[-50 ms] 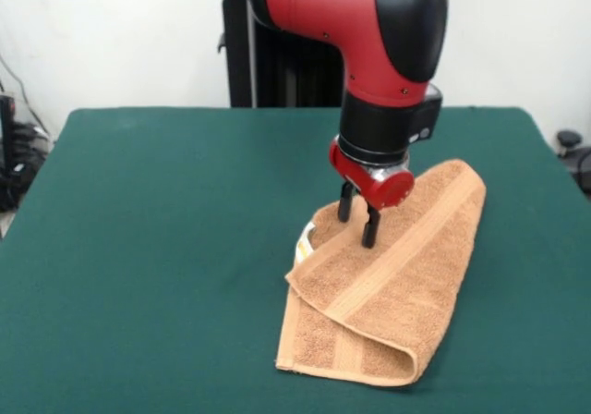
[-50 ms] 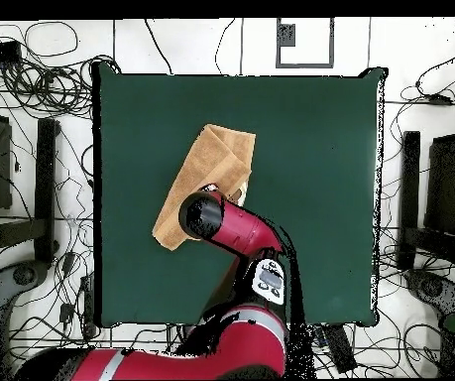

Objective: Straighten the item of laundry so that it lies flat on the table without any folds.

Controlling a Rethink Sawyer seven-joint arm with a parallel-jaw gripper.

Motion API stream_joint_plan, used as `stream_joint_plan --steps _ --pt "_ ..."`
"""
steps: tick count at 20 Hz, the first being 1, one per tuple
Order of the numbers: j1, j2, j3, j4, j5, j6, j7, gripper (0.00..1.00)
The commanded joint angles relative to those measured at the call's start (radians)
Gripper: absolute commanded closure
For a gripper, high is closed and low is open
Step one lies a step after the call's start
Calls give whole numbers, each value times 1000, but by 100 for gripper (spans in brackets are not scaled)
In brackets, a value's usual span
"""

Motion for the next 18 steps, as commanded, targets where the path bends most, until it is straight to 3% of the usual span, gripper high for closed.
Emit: stream_joint_plan --steps 1,11,12,18 --pt "-2 65 145 34 3 -66 132 0" --pt "13 85 124 -5 -4 -71 120 0" --pt "27 89 107 -8 -2 -80 129 100" --pt "16 76 125 10 14 -55 139 100"
